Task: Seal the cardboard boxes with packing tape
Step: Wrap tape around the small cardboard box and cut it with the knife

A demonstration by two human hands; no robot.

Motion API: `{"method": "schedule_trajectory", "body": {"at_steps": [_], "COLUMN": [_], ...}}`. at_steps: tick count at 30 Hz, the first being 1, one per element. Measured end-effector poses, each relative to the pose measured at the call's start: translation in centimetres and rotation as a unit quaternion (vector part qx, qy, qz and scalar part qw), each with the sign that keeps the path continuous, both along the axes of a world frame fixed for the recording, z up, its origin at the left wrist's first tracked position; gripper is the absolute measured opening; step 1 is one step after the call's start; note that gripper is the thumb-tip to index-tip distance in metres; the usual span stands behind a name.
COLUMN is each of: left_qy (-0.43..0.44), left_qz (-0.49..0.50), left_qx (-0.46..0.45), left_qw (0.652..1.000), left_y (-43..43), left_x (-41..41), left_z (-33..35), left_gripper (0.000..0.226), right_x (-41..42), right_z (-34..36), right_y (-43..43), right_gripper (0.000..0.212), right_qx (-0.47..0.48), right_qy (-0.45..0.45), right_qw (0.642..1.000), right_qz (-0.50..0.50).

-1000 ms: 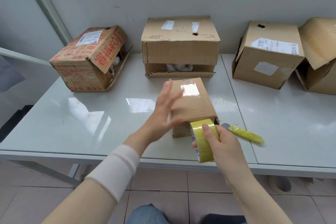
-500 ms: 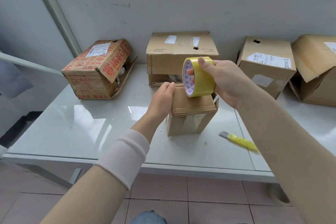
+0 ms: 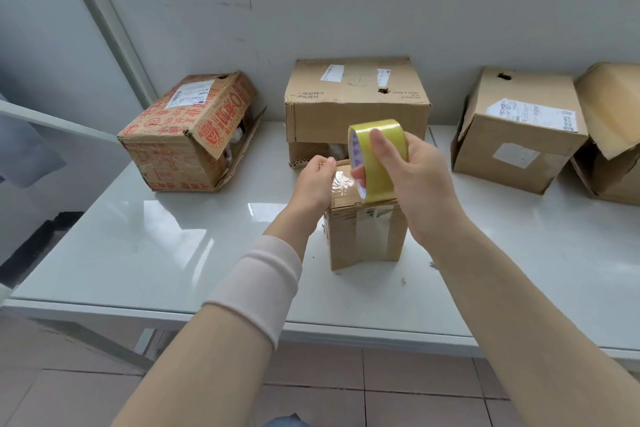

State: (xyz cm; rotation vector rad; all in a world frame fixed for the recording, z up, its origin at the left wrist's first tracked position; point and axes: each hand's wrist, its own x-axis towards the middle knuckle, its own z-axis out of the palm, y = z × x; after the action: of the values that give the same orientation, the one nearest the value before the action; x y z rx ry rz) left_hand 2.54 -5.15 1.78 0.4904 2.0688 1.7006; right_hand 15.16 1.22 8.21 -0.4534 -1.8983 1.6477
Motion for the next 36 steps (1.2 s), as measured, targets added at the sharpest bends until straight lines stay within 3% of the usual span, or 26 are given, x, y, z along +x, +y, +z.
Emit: {"method": "schedule_trajectory", "body": {"at_steps": [6, 11, 16, 21, 24, 27, 29, 32, 34, 36], "left_qy": [-0.002, -0.007, 0.000, 0.009, 0.003, -0.008, -0.041, -0.035, 0.017, 0.085], "left_qz": [0.001, 0.010, 0.010, 0.007, 0.013, 0.006, -0.012, -0.052, -0.101, -0.121], "left_qx": [-0.004, -0.001, -0.008, -0.011, -0.007, 0.003, 0.062, 0.162, 0.133, 0.100], "left_qw": [1.000, 1.000, 1.000, 1.000, 1.000, 1.000, 0.997, 0.985, 0.986, 0.984], "left_y": [0.1, 0.0, -0.1, -0.1, -0.1, -0.1, -0.8, -2.7, -3.7, -4.3], "left_x": [0.6, 0.6, 0.8, 0.9, 0.9, 1.2, 1.7, 2.3, 2.7, 3.3], "left_z": [0.1, 0.5, 0.5, 0.5, 0.4, 0.6, 0.2, -2.2, -3.7, -3.9], "left_gripper": [0.027, 0.027, 0.027, 0.024, 0.025, 0.026, 0.023, 0.055, 0.069, 0.064], "right_x": [5.5, 5.2, 6.5, 8.5, 8.0, 7.3, 7.1, 7.0, 7.0, 6.9], "right_z": [-1.3, -2.2, -2.1, -5.4, -6.4, -6.6, -6.5, -6.3, -6.1, -5.6], "right_y": [-1.2, -2.0, -2.8, -4.1, -3.8, -3.6, -3.6, -3.3, -3.2, -2.9], "right_gripper": [0.027, 0.041, 0.029, 0.056, 0.042, 0.043, 0.040, 0.043, 0.044, 0.041], "right_qx": [-0.052, 0.000, -0.075, -0.098, -0.111, -0.087, -0.088, -0.085, -0.080, -0.078], "right_qy": [0.032, 0.007, 0.037, -0.008, -0.030, -0.046, -0.039, -0.035, -0.037, -0.036], "right_qw": [0.997, 0.999, 0.996, 0.995, 0.993, 0.995, 0.995, 0.996, 0.996, 0.996], "right_qz": [0.038, 0.048, 0.001, -0.018, -0.020, -0.016, -0.016, -0.015, -0.013, -0.005]}}
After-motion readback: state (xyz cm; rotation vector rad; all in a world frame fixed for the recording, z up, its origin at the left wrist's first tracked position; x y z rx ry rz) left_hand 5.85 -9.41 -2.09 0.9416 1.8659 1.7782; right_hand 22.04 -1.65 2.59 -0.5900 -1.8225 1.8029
